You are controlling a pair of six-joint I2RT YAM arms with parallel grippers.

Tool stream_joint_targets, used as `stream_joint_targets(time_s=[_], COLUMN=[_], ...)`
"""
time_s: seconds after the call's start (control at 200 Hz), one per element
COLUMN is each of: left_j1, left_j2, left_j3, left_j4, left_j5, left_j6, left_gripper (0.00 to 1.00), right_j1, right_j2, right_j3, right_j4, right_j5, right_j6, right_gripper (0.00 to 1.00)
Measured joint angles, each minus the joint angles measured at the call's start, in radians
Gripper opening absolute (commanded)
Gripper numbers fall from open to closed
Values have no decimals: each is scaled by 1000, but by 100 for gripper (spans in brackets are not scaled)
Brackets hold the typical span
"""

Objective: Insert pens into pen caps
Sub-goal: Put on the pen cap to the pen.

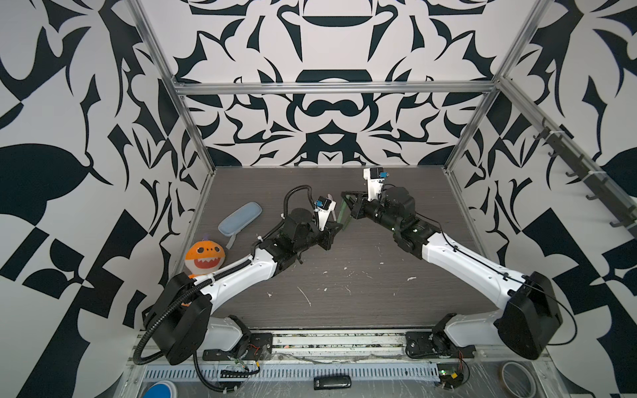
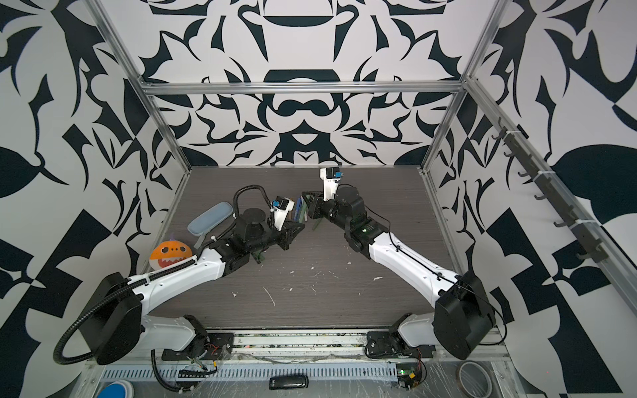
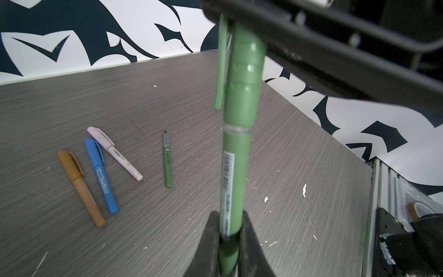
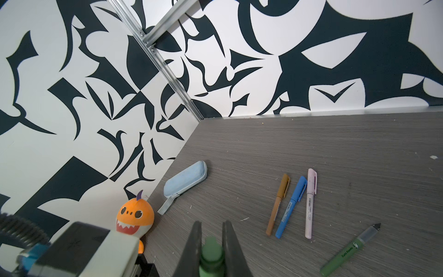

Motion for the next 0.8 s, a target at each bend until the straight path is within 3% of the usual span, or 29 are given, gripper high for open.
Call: stream_joint_targets(time_s=[0.8], left_j1=[48], left_j2=[88], left_j3=[78], left_j4=[-82], left_j5=[110], left_j6=[0], left_gripper=[0], right_j1=[44], right_j2=[27], right_j3=[-188], right_j4=[304], right_j5=[171], right_j6=[29], right_gripper=[0])
